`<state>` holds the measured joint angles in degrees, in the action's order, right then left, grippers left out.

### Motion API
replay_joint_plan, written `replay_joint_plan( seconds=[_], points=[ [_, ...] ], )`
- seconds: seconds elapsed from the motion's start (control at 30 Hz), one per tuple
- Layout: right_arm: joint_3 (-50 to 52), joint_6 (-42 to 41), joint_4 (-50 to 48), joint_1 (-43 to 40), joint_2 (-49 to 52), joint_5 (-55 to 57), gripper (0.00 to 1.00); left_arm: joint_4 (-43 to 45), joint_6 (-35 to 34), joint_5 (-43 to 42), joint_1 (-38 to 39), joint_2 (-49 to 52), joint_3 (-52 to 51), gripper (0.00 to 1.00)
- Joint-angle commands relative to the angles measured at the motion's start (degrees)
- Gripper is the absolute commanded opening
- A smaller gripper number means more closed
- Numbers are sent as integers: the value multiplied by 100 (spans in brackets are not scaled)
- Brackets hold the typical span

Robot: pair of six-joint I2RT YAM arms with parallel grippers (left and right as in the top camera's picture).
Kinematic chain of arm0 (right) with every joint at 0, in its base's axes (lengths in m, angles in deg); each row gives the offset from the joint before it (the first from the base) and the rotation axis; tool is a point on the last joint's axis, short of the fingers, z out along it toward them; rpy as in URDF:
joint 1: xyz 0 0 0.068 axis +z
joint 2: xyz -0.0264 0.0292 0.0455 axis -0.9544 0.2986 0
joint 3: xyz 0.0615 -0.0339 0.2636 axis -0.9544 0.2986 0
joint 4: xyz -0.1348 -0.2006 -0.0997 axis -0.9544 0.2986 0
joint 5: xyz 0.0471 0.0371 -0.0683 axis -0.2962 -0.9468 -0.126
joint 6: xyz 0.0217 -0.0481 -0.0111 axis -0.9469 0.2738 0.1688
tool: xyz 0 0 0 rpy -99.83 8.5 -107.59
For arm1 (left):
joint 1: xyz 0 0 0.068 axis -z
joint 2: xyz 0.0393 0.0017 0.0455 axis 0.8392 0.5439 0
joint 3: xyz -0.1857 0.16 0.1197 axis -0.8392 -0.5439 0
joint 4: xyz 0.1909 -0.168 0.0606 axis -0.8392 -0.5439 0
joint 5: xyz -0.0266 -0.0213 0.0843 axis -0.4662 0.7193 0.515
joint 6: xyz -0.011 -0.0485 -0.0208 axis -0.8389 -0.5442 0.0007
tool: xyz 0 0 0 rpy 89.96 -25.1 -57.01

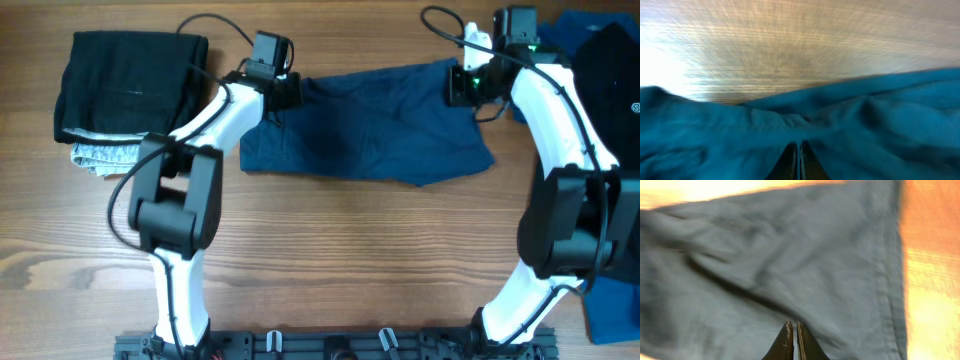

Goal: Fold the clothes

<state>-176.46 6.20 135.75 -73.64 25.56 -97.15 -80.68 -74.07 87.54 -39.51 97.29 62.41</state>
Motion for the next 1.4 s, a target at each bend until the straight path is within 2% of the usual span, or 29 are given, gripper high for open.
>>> replay_joint_plan(
  seconds=[0.0, 0.23, 0.4, 0.57, 0.8, 0.83, 0.87, 0.97, 1.03, 1.23, 1.37],
  points=[
    [-33, 435, -131, 389, 186, -260, 4, -201, -35, 278, 11, -835, 9, 4],
    [-33, 671, -675, 1069, 1060, -262, 4, -702, -33, 555, -302, -525, 7, 4],
    [-33, 1185, -114, 1331, 1604, -621, 4, -848, -33, 577, -531, -162, -4, 4],
    [-39, 1141, 11, 1370, 1895, -365, 4, -922, -24, 584, -592, 96, 0, 4],
    [-426, 1025, 39, 1370, 872, -337, 5, -909, -31, 485, -570, -1316, 168, 4],
    [-426, 697, -90, 1368, 695, 17, 11, -909, -31, 485, -570, -1462, 168, 4],
    [-426, 437, -190, 1368, 608, 444, 14, -907, -33, 483, -568, -1495, 168, 4],
    [-420, -136, -282, 1331, 638, 1928, 10, -907, -31, 129, -566, -1370, 157, 4],
    [-413, -358, -302, 1189, 693, 2249, 4, -859, -33, -129, -562, -1158, 157, 4],
    [-413, -354, -695, 706, 960, 1939, 4, -713, -31, -144, -549, -470, 157, 4],
    [-413, -184, -1154, 586, 1429, 1008, 4, -597, -28, -138, -544, -157, 157, 4]
  ],
)
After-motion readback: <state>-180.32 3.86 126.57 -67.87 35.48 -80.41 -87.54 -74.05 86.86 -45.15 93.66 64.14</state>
